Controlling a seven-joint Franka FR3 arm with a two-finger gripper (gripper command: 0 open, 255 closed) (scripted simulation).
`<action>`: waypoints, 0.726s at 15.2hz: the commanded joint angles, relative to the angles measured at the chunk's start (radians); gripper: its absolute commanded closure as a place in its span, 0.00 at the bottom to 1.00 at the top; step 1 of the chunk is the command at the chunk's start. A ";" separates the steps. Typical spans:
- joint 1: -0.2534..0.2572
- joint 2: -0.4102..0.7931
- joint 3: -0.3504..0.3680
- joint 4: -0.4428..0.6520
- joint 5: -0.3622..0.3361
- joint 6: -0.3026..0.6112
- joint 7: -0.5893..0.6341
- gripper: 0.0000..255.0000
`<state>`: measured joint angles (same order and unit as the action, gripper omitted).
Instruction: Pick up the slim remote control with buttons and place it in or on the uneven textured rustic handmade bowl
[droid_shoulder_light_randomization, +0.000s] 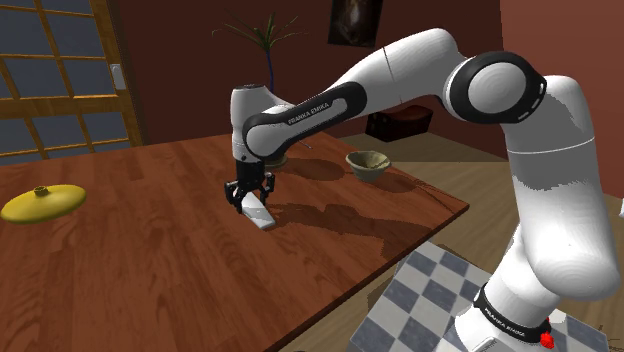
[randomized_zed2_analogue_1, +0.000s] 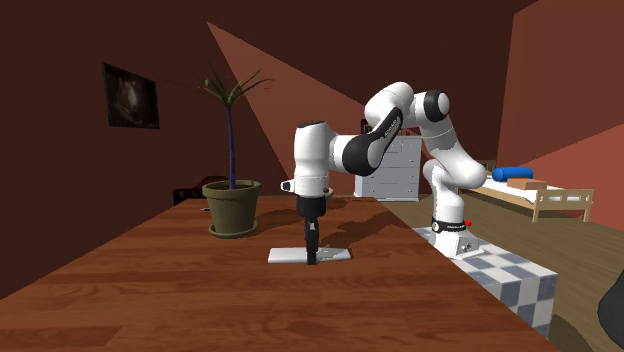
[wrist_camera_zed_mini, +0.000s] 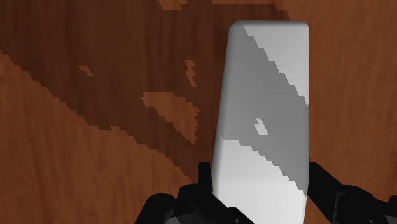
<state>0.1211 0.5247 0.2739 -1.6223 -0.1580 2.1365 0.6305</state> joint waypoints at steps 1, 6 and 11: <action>0.000 0.000 0.000 0.000 0.000 0.000 0.000 1.00; 0.000 0.000 0.000 0.000 0.000 0.000 0.000 1.00; -0.001 -0.012 0.002 0.009 0.004 -0.021 -0.002 1.00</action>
<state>0.1194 0.5173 0.2751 -1.6173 -0.1553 2.1234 0.6279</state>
